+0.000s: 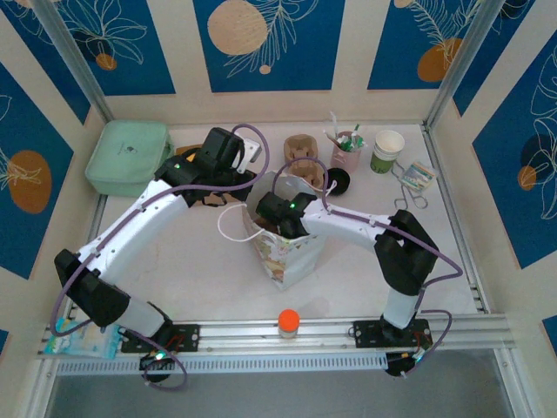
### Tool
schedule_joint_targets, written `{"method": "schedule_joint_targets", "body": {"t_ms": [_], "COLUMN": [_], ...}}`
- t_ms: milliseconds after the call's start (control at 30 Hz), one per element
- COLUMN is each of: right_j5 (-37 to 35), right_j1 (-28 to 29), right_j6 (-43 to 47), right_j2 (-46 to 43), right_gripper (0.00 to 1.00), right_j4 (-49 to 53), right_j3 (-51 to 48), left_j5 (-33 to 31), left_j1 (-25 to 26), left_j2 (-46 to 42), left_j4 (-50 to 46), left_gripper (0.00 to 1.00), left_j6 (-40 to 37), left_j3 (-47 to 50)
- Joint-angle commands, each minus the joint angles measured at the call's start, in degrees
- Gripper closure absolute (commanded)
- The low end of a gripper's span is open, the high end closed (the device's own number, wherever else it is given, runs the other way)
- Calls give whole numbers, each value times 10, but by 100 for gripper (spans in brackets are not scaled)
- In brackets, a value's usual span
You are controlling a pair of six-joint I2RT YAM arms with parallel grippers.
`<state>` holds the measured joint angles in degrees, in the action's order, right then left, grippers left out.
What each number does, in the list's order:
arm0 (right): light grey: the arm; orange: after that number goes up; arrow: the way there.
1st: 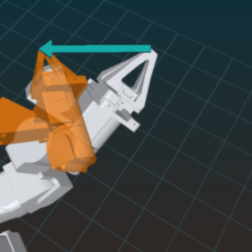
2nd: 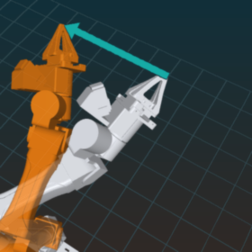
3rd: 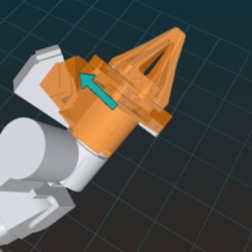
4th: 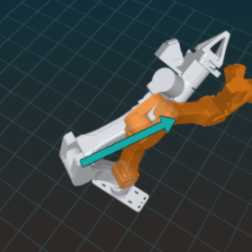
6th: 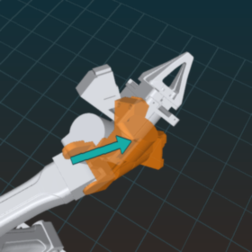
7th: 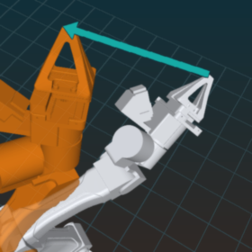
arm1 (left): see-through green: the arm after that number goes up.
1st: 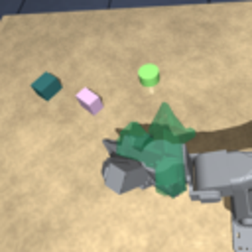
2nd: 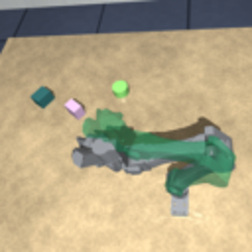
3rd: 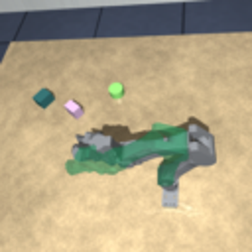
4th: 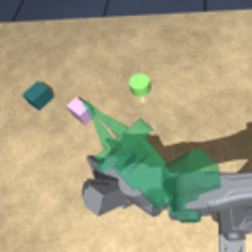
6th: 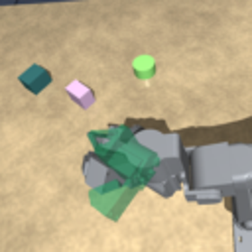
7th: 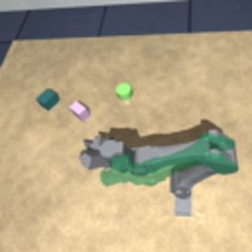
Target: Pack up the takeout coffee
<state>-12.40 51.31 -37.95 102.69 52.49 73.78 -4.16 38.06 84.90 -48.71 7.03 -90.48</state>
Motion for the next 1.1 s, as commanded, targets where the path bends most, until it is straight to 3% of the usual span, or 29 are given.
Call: {"method": "schedule_joint_targets", "body": {"t_ms": [0,500,1067], "right_j5": [-6,4,-21], "right_j1": [-7,-13,6], "right_j6": [1,4,-1], "right_j2": [81,88,28], "right_gripper": [1,1,1], "right_j4": [-16,-65,46], "right_j3": [-48,-80,-9], "left_j5": [-9,-12,-14], "left_j1": [3,2,3], "left_j2": [-20,-21,-25], "left_j4": [23,21,24], "left_gripper": [92,92,92], "left_j6": [-6,-6,-3], "left_j3": [-6,-6,-1]}}
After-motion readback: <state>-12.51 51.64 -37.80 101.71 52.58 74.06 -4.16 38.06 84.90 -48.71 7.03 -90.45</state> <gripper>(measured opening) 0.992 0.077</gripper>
